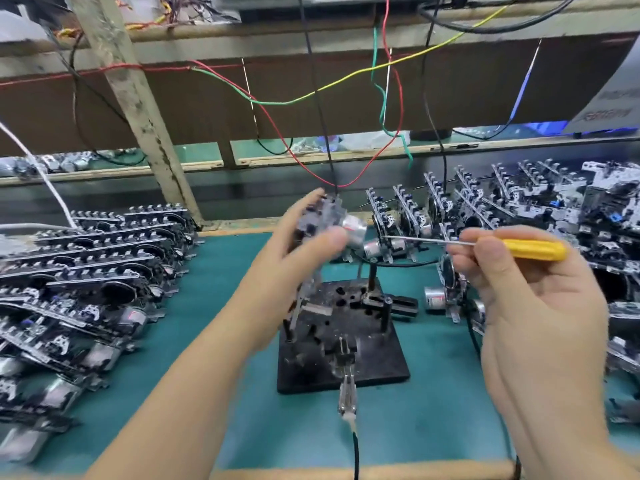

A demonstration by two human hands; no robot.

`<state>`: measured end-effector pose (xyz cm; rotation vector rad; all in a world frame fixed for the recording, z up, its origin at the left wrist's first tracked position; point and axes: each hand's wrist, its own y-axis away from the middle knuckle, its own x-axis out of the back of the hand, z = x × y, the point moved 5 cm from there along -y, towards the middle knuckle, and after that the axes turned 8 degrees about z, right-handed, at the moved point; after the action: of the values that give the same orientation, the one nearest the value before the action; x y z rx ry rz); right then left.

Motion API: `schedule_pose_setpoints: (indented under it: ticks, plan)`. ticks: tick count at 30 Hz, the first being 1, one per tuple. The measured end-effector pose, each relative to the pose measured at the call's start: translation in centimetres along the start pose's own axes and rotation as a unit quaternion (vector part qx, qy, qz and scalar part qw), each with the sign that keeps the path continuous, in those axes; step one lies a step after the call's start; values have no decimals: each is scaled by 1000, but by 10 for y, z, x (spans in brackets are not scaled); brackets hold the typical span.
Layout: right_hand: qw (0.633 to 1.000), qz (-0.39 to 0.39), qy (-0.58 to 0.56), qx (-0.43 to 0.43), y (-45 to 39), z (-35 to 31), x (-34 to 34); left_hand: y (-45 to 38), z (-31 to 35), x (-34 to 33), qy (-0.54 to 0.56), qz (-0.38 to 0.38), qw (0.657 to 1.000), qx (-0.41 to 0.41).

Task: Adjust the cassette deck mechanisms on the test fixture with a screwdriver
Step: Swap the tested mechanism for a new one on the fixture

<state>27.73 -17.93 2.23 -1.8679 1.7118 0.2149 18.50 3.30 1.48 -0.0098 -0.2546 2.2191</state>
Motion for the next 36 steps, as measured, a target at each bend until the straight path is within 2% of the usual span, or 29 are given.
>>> schedule_pose_setpoints:
  ticks: [2,5,7,10,12,14,20,22,23,27,31,36]
  plan:
    - [1000,-19,2,-11,3,-4,-16,19,-8,1,160,-1,984,76]
    - [986,-99,74,-111,-5,12,-38,41,-13,0,250,4,962,108]
    - [973,-157,92,-144,-6,14,-42,47,-13,0,304,13,948,98]
    - [985,-113,95,-85,1,7,-44,51,-11,3,351,36,931,95]
    - [995,-92,50,-1,17,-3,-36,54,-9,3,349,35,932,87]
    - [995,-96,7,16,25,-1,-30,57,-9,2,333,32,939,73]
    - [991,-97,-35,-82,25,11,-31,65,-9,7,146,102,984,-22]
    - [991,-87,-32,-95,23,13,-29,68,-5,6,99,78,988,-85]
    - [991,-87,-34,-98,23,12,-29,69,-5,4,94,66,989,-91]
    - [992,-105,-21,-64,23,5,-29,70,-8,3,195,72,977,-37]
    - [991,-130,-12,-25,24,-3,-31,71,-8,3,246,82,966,-4]
    - [990,-139,-7,-19,24,-2,-31,72,-8,3,281,84,956,15]
